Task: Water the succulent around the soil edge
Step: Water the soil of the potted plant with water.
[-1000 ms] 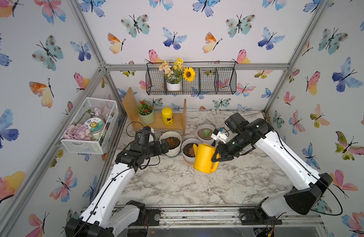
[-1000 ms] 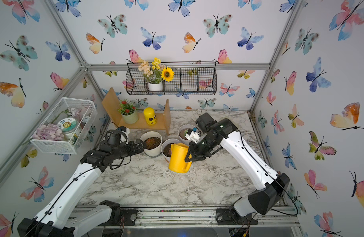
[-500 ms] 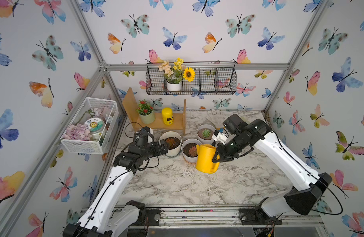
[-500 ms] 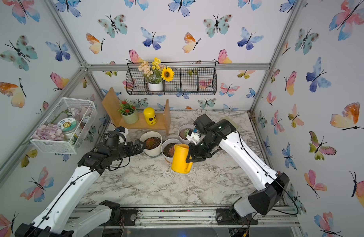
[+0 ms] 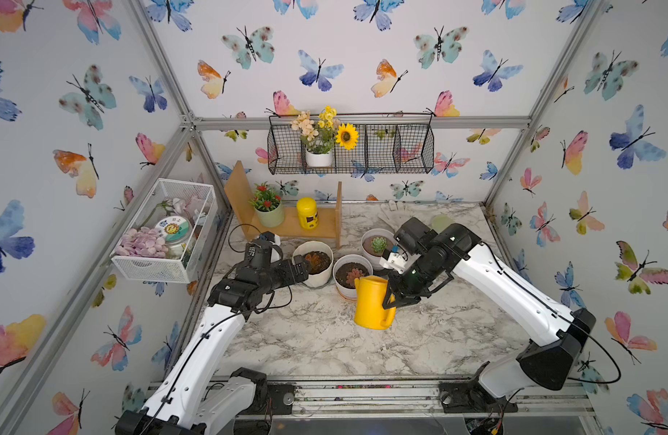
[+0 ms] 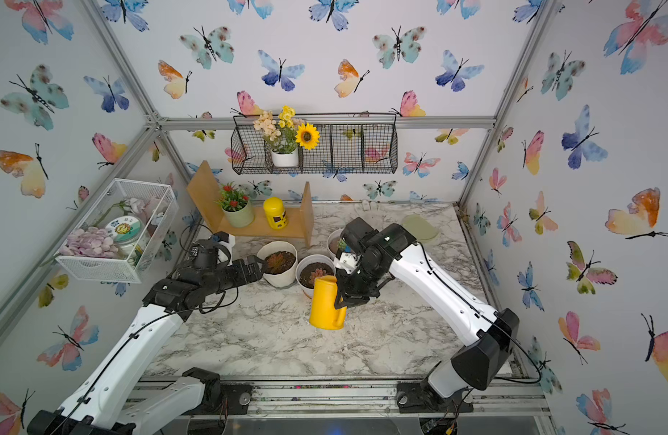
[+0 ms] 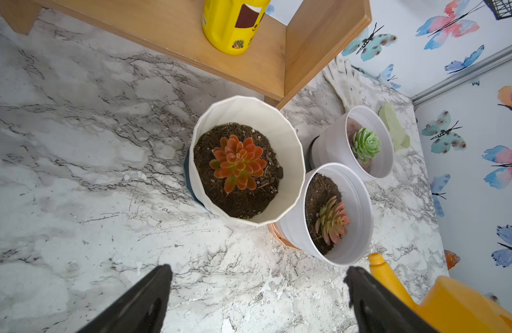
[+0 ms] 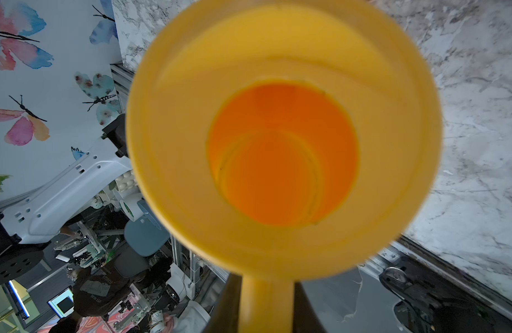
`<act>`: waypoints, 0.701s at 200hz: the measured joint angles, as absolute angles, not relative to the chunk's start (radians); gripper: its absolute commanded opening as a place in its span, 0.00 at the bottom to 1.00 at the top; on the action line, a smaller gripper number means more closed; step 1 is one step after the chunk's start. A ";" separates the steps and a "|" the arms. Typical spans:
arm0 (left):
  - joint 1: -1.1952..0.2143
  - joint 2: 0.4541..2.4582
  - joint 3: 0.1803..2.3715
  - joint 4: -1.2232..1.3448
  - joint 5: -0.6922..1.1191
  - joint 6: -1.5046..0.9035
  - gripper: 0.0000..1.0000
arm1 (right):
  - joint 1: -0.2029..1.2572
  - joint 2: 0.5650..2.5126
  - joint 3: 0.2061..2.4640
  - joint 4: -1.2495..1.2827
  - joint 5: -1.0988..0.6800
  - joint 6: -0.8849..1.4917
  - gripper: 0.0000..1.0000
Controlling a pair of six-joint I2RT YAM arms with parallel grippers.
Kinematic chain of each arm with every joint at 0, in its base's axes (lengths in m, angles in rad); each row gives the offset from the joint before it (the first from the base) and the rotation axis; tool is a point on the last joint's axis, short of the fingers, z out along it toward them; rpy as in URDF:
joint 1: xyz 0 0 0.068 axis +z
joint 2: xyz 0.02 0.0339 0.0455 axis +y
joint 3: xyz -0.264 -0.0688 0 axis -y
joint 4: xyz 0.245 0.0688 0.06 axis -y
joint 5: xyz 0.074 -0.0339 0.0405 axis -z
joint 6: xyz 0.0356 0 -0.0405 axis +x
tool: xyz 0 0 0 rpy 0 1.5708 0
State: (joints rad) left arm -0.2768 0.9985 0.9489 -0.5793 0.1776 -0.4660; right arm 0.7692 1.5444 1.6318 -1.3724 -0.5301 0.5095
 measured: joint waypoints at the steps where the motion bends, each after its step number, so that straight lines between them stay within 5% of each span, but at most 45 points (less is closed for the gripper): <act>1: -0.277 0.999 0.949 -0.579 0.178 -0.467 0.98 | 0.770 1.545 1.632 -1.372 -0.530 0.509 0.01; 140: -0.277 1.000 0.931 -0.551 0.178 -0.472 0.99 | 0.788 1.666 1.741 -1.372 -0.531 0.516 0.01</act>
State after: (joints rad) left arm -0.2768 0.9997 0.9310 -0.5514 0.1776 -0.4721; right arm 0.7876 1.6661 1.7409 -1.3716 -0.5308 0.5163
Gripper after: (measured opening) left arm 0.986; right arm 0.182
